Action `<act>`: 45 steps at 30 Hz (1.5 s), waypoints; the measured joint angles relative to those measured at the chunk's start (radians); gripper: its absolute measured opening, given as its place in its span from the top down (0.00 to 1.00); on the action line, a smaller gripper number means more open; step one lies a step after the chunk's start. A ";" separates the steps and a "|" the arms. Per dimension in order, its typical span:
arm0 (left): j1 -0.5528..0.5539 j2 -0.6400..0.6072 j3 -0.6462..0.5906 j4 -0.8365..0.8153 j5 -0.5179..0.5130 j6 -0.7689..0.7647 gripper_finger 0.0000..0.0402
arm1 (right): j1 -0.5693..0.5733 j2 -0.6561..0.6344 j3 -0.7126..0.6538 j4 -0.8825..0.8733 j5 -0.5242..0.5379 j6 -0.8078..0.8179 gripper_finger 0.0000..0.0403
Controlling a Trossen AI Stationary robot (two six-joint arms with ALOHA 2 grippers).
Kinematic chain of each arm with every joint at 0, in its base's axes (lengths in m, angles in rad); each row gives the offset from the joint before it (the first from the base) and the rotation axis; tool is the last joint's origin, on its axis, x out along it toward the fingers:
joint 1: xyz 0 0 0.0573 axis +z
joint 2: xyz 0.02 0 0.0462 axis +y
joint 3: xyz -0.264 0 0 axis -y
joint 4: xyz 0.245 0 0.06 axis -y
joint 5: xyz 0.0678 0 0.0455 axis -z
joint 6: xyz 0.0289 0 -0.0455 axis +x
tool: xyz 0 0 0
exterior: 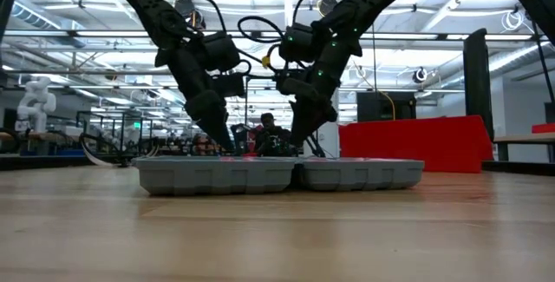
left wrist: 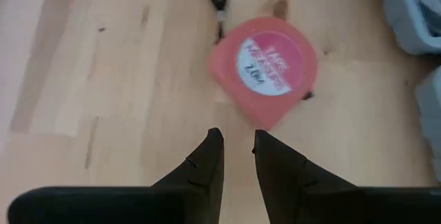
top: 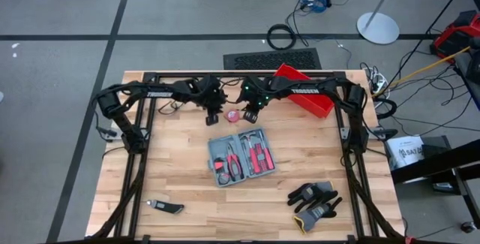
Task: Prefit tool cases
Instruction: Put the tape measure into the toolbox
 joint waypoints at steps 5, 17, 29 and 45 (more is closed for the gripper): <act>-0.004 0.001 0.000 0.005 -0.026 -0.016 0.79 | 0.002 0.044 0.000 0.028 0.002 -0.001 0.88; -0.001 0.061 -0.001 0.060 -0.058 -0.064 0.79 | -0.025 0.125 0.001 0.114 -0.003 0.004 0.88; -0.065 0.109 0.008 0.105 0.078 -0.095 0.79 | -0.131 0.142 0.002 0.220 -0.013 0.033 0.91; -0.128 0.086 0.142 -0.106 -0.072 -0.115 0.79 | -0.118 0.078 0.068 0.072 -0.103 0.014 1.00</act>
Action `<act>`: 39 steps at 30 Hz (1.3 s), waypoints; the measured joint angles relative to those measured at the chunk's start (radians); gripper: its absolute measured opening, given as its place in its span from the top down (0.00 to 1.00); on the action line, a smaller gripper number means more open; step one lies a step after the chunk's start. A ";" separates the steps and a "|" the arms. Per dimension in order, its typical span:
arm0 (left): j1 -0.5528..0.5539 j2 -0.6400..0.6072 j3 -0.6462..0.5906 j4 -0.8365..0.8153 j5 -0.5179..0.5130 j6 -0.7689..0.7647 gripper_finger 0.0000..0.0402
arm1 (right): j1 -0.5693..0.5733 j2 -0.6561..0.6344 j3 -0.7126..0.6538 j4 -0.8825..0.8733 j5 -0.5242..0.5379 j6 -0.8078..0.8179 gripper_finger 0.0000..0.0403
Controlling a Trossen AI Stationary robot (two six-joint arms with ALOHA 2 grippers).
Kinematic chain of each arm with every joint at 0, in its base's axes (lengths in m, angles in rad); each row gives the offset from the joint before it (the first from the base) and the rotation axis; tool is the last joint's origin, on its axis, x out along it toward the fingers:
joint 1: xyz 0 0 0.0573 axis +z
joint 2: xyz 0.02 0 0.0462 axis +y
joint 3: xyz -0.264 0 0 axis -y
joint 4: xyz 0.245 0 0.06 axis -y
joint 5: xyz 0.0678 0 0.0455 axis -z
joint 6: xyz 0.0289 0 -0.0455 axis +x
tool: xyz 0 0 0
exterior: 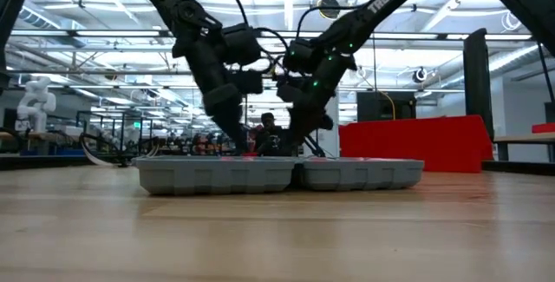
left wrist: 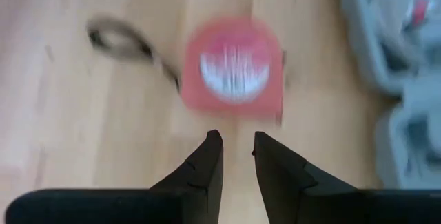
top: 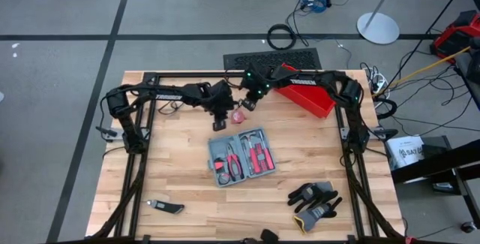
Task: Prefit tool cases
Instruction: Put the tape measure into the toolbox
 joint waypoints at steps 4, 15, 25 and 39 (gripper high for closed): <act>-0.001 0.003 -0.003 -0.073 -0.005 0.025 0.79 | 0.029 -0.008 -0.012 -0.146 0.035 -0.012 1.00; -0.007 0.101 0.002 0.102 0.070 -0.019 0.79 | 0.083 -0.031 -0.047 -0.185 0.090 0.004 1.00; 0.007 0.101 0.014 0.380 0.069 -0.206 0.79 | 0.091 -0.082 -0.047 -0.224 0.114 0.018 1.00; 0.071 0.093 0.063 0.336 -0.251 0.213 0.79 | 0.151 -0.080 -0.114 -0.036 0.174 0.093 1.00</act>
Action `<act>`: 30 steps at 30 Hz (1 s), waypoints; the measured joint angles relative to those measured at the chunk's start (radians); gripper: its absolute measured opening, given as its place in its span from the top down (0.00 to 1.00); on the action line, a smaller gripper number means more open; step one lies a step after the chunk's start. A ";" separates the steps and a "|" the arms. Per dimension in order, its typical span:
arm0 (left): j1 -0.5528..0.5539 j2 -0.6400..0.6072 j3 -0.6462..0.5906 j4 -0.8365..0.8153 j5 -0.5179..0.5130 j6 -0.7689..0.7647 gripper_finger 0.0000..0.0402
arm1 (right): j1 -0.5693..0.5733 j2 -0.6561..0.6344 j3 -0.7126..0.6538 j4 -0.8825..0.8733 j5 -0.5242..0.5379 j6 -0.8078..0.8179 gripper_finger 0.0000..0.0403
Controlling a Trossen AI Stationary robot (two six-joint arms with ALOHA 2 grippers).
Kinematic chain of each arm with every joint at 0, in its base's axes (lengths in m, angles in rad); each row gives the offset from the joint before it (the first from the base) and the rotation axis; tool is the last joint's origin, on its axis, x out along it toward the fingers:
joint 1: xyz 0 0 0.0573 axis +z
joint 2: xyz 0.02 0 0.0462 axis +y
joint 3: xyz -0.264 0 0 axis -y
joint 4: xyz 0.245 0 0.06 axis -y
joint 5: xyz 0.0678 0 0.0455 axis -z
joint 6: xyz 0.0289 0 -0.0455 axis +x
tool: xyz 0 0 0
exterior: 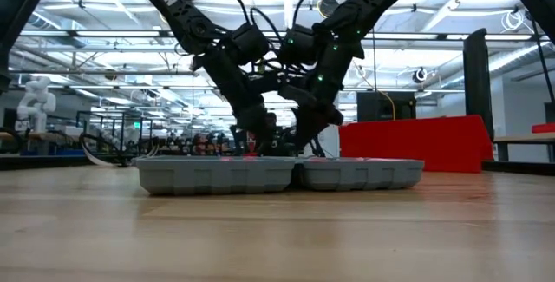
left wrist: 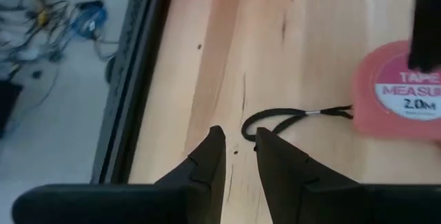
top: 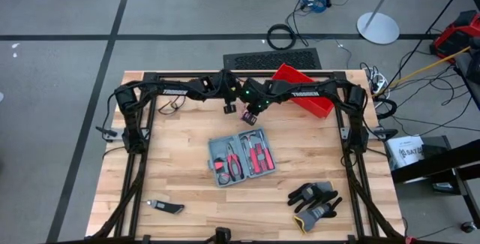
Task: Prefit tool cases
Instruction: Put the tape measure into the toolbox
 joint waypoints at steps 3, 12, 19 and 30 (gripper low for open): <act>0.022 0.000 0.001 0.003 0.086 0.034 0.79 | 0.018 0.000 0.000 0.043 0.003 0.025 1.00; 0.039 0.010 0.003 0.012 0.250 0.110 0.79 | 0.062 0.055 0.002 0.044 0.005 0.055 1.00; 0.053 0.048 0.003 0.049 0.251 0.210 0.79 | 0.060 0.064 0.001 -0.083 0.054 0.042 1.00; 0.079 0.017 0.003 -0.031 0.180 0.185 0.79 | 0.032 -0.018 -0.004 -0.242 0.151 -0.063 1.00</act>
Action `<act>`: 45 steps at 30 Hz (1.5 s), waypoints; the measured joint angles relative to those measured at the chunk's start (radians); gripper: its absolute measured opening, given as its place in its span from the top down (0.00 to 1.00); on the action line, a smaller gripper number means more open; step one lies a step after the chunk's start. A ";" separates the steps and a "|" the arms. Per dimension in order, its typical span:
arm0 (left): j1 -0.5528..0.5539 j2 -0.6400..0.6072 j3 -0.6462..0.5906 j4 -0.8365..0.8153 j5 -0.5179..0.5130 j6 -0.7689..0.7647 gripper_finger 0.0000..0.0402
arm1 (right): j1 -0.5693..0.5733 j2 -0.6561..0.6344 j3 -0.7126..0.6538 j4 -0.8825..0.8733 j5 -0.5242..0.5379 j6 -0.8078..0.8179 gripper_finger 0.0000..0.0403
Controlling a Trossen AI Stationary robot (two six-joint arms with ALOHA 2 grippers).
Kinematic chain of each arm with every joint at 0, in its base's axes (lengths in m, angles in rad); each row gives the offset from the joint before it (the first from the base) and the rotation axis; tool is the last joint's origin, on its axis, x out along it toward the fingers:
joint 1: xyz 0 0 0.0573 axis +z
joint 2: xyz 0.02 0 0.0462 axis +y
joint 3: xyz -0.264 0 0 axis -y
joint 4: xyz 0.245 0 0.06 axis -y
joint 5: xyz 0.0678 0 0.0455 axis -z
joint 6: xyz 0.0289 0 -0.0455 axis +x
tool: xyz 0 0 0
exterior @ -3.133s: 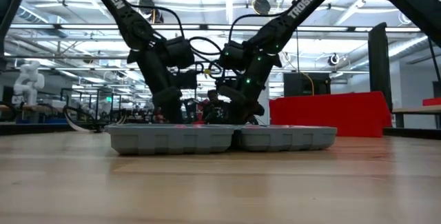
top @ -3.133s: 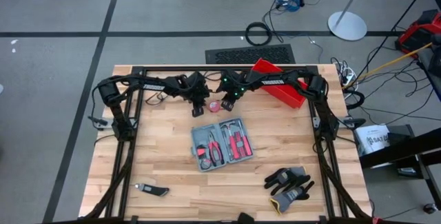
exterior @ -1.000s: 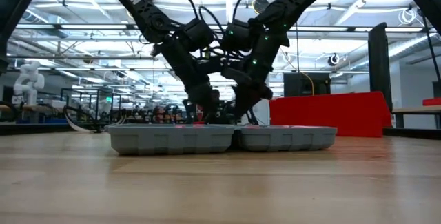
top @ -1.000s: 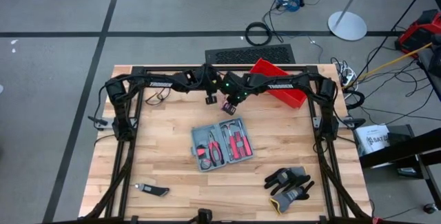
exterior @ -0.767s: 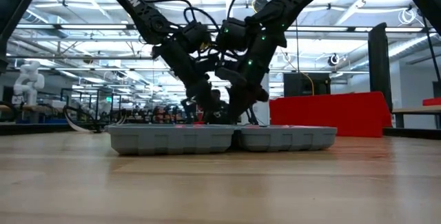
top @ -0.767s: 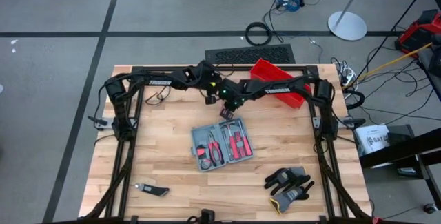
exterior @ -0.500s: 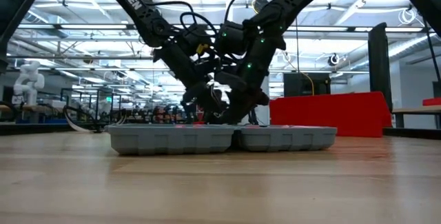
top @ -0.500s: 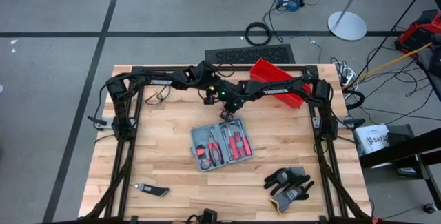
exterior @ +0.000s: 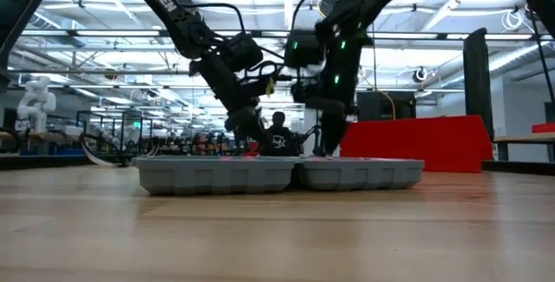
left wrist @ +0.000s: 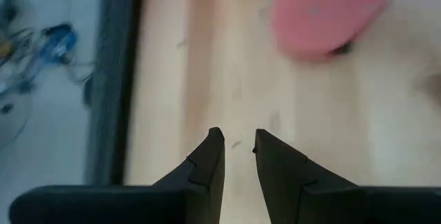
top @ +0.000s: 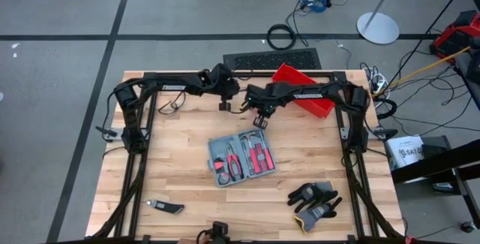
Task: Prefit tool cases
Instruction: Put the tape measure into the toolbox
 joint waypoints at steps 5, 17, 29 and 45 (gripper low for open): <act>0.020 -0.038 -0.001 -0.069 -0.057 -0.006 0.79 | -0.022 -0.081 0.001 -0.046 0.147 0.029 1.00; 0.036 -0.080 0.000 -0.160 0.178 -0.210 0.79 | -0.159 -0.071 -0.164 0.192 0.096 0.102 1.00; -0.073 0.025 0.002 -0.016 0.095 -0.366 0.79 | -0.199 -0.053 -0.211 0.329 -0.130 0.103 1.00; -0.118 0.166 0.083 0.005 0.070 -0.381 0.79 | -0.181 -0.009 -0.209 0.480 -0.146 0.110 1.00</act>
